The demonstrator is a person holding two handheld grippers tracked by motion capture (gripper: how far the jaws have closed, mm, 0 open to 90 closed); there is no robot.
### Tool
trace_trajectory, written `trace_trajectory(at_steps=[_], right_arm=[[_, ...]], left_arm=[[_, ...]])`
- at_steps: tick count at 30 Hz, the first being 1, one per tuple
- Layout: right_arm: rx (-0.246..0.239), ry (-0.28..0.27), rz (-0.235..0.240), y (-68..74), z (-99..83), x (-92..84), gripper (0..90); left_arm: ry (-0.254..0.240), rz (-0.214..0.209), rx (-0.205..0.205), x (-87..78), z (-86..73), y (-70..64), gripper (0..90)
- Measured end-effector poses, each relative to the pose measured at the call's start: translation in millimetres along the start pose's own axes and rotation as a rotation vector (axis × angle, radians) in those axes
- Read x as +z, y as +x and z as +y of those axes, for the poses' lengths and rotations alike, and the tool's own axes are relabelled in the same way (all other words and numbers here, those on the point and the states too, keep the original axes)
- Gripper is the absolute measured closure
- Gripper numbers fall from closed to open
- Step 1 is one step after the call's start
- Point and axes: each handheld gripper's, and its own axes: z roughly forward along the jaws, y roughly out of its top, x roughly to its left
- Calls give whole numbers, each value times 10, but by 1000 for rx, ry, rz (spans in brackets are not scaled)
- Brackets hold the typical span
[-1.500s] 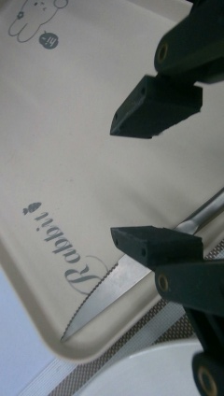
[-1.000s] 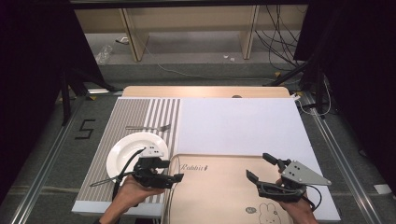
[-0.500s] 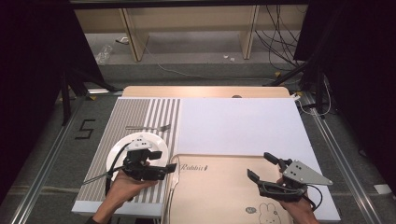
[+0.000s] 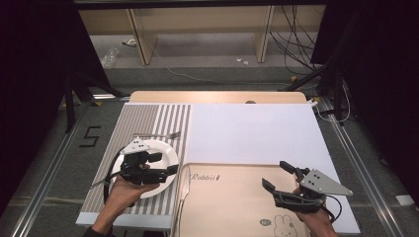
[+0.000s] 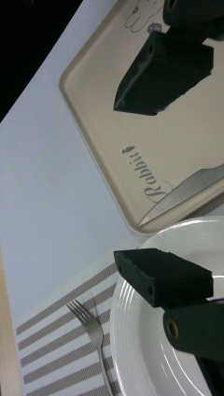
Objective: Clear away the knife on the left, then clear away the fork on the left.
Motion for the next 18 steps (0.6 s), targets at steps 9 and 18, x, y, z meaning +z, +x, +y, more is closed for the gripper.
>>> trace_trajectory(at_steps=[9, 18], right_arm=[[-2, -1, -2, 2, -3, -4, 211], [-7, 1, 0, 7, -1, 10, 211]], left_arm=[[-23, 47, -16, -88, 14, 138, 228], [-29, 88, -20, -132, 12, 239, 228]])
